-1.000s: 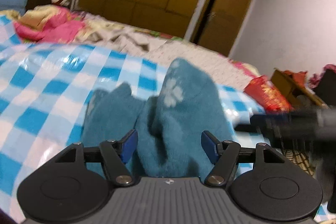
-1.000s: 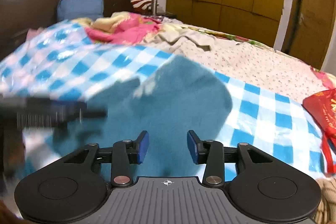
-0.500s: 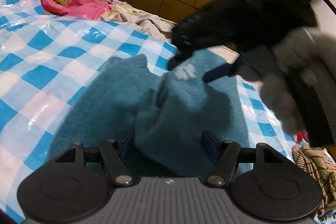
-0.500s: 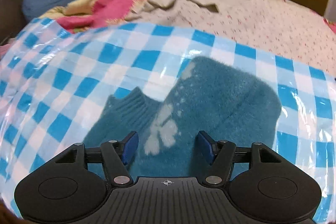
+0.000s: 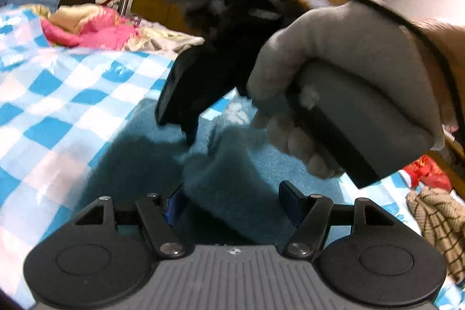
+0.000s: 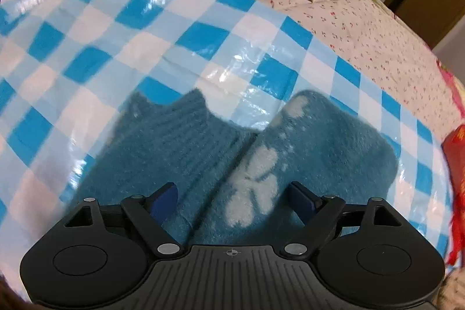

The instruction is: Fold small clothes

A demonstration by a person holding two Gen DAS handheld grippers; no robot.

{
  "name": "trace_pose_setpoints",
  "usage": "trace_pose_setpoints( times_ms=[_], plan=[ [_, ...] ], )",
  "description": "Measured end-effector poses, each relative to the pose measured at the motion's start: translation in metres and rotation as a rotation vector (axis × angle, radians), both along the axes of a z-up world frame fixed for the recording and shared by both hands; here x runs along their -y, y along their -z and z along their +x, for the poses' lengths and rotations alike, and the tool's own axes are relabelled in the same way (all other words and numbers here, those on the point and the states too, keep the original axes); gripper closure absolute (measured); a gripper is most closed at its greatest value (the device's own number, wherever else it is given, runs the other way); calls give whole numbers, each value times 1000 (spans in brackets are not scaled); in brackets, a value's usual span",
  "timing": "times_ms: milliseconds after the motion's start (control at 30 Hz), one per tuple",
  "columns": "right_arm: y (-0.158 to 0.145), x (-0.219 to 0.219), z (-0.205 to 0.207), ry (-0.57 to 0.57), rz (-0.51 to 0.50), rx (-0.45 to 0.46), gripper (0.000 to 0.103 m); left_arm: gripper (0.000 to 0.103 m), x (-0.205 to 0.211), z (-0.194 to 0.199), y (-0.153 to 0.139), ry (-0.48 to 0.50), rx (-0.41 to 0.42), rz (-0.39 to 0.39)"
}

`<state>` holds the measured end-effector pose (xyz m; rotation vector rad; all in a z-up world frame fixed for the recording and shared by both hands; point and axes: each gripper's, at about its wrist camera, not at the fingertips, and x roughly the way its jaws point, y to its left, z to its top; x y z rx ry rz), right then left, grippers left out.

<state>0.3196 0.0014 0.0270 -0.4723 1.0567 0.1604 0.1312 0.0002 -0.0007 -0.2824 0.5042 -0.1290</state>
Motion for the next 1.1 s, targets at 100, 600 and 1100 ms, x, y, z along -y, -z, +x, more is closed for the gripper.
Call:
trace_pose_setpoints(
  times_ms=[100, 600, 1100],
  plan=[
    [8, -4, -8, -57, -77, 9, 19, 25, 7, 1, 1, 8, 4, 36],
    [-65, 60, -33, 13, 226, 66, 77, 66, -3, -20, -30, 46, 112, -95],
    [-98, 25, -36, -7, 465, 123, 80, 68, -91, -32, -32, -136, 133, -296]
  ],
)
